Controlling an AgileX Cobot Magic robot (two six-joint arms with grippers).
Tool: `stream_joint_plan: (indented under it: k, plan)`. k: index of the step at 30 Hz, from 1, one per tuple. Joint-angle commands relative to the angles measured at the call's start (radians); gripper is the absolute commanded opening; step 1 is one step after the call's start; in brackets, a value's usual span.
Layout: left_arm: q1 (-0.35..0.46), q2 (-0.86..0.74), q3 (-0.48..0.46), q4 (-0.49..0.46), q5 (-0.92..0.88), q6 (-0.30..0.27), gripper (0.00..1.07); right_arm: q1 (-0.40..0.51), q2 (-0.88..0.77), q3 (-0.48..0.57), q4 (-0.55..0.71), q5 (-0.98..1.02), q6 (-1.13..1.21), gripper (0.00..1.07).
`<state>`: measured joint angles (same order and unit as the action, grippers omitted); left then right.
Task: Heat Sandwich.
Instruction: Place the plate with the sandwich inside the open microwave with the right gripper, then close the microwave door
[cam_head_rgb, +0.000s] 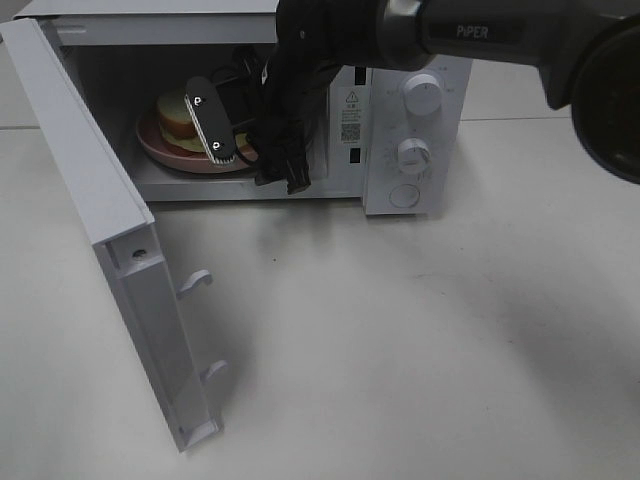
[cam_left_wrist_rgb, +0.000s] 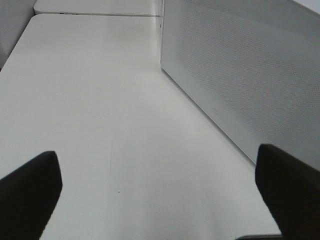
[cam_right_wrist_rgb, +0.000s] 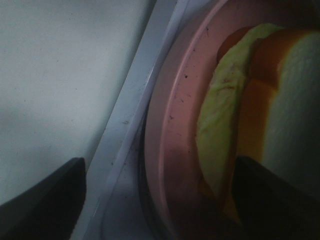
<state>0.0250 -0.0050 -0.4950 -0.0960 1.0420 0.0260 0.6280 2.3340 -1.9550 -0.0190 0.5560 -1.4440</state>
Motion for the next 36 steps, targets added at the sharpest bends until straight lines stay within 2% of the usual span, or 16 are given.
stream_joint_plan:
  k: [1, 3, 6, 8, 12, 13, 17, 36]
  plan:
    - [-0.006, -0.019, 0.002, 0.002, -0.006, -0.003, 1.03, 0.001, -0.060, 0.070, 0.001, -0.054, 0.008, 0.78]
    - [-0.006, -0.019, 0.002, 0.002, -0.006, -0.003, 1.03, 0.001, -0.072, 0.087, 0.001, -0.063, 0.008, 0.78]
    - [-0.006, -0.019, 0.002, 0.002, -0.006, -0.003, 1.03, 0.001, -0.131, 0.183, 0.001, -0.107, 0.008, 0.77]
    - [-0.006, -0.019, 0.002, 0.002, -0.006, -0.003, 1.03, 0.001, -0.143, 0.203, 0.001, -0.121, 0.008, 0.77]
    - [-0.006, -0.019, 0.002, 0.002, -0.006, -0.003, 1.03, 0.001, -0.239, 0.357, 0.006, -0.200, 0.009, 0.76]
    - [-0.006, -0.019, 0.002, 0.002, -0.006, -0.003, 1.03, 0.001, -0.239, 0.357, 0.006, -0.200, 0.009, 0.76]
    - [-0.006, -0.019, 0.002, 0.002, -0.006, -0.003, 1.03, 0.001, -0.320, 0.492, 0.007, -0.249, 0.009, 0.76]
    - [-0.006, -0.019, 0.002, 0.002, -0.006, -0.003, 1.03, 0.003, -0.575, 0.852, 0.009, -0.316, 0.011, 0.76]
